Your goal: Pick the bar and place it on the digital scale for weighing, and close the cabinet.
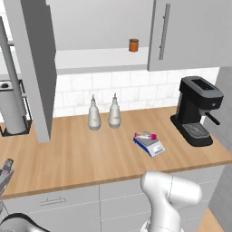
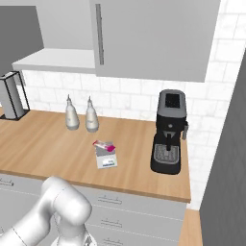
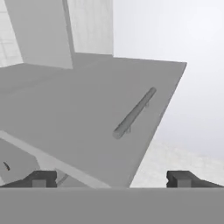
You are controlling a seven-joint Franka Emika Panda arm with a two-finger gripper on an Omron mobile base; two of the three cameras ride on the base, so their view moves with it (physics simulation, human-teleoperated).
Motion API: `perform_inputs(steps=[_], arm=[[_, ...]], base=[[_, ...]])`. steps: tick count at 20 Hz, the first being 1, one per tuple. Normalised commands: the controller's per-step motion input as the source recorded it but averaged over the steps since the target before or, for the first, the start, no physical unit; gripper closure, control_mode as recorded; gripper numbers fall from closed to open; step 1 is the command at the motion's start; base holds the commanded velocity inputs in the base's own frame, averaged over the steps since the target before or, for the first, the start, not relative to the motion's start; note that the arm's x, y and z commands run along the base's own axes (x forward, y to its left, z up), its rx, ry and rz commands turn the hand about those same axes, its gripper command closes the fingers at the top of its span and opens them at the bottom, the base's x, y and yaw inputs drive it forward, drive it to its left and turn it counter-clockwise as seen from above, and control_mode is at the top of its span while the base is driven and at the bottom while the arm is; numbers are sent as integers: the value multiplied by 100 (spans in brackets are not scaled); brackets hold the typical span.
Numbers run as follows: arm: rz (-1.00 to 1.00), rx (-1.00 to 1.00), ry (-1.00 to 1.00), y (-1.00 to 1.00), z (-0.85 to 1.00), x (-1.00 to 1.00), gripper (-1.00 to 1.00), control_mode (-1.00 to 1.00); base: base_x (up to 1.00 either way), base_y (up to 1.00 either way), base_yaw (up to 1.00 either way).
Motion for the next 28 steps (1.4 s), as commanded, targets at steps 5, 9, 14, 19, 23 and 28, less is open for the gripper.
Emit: perform_inputs(steps=[5, 9, 14, 19, 23, 28], arm=[[0, -1, 54, 0, 76, 24, -100, -100], [0, -2, 64, -4, 30, 54, -100, -100], [0, -2, 57, -24, 0, 62, -100, -100], [0, -2, 50, -46, -14, 100, -100, -100], [0, 0, 33, -70, 0, 100, -100, -100], [0, 0, 30, -83, 0, 78, -100, -100]], base=[[0, 0, 0], [0, 0, 0], [0, 0, 0], [0, 0, 0], [0, 0, 0], [0, 0, 0]])
